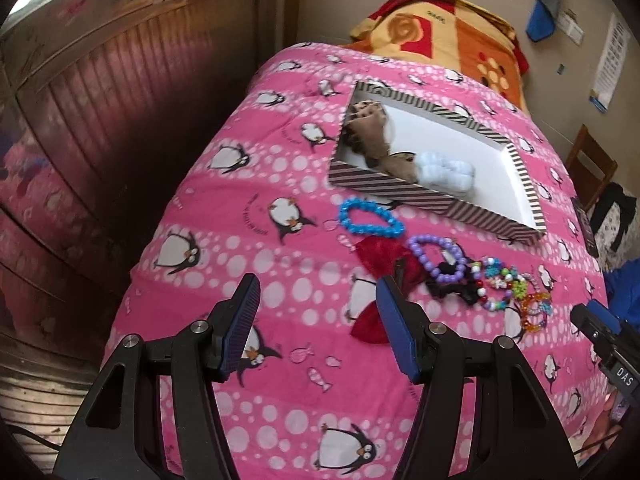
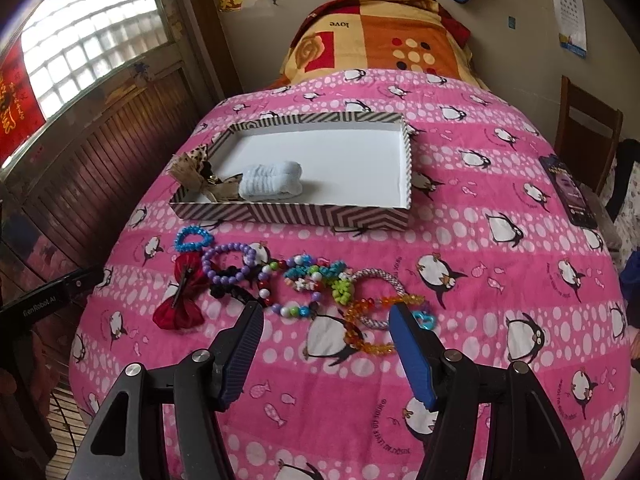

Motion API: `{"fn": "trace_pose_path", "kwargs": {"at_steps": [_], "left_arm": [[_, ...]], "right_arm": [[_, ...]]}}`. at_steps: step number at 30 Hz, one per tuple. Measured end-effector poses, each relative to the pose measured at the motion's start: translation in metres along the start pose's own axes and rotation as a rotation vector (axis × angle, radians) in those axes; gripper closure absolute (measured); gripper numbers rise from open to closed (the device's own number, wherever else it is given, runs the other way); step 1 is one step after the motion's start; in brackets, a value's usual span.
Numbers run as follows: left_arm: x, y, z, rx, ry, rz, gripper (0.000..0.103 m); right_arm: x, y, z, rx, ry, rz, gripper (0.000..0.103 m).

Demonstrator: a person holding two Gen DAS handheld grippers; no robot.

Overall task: Organize jewelry
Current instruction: 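Withdraw both tools and move toward the remaining bracelets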

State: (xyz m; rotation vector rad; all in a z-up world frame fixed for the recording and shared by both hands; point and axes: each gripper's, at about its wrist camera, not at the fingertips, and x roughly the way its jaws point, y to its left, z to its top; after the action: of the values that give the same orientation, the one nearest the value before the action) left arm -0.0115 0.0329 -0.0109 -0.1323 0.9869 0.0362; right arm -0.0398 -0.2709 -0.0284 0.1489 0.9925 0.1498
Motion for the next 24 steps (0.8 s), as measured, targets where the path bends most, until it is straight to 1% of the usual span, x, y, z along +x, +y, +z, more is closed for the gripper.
{"fn": "trace_pose_path", "kwargs": {"at_steps": [6,12,16,19,22,23,24], "left_arm": [[0.005,0.007,0.007,-0.038,0.011,-0.004,0.043],[0.013,0.005,0.015,-0.043,0.022,-0.006,0.043],[0.024,0.004,0.020,-0.056,0.051,-0.012,0.043],[0.030,0.003,0.023,-0.063,0.057,0.000,0.043],[0.037,0.004,0.026,-0.074,0.067,0.002,0.043],[0.039,0.004,0.027,-0.079,0.071,0.004,0.043],[0.042,0.005,0.029,-0.085,0.076,0.005,0.043]], "right_arm": [[0.004,-0.008,0.003,0.007,0.012,-0.006,0.040],[0.011,-0.017,0.006,-0.011,0.020,-0.026,0.040],[0.021,-0.021,0.009,-0.031,0.040,-0.021,0.041],[0.029,-0.020,0.011,-0.057,0.054,-0.011,0.046],[0.038,-0.026,0.012,-0.065,0.076,-0.020,0.048],[0.040,-0.028,0.012,-0.063,0.083,-0.026,0.054],[0.045,-0.032,0.012,-0.062,0.095,-0.039,0.056]]}}
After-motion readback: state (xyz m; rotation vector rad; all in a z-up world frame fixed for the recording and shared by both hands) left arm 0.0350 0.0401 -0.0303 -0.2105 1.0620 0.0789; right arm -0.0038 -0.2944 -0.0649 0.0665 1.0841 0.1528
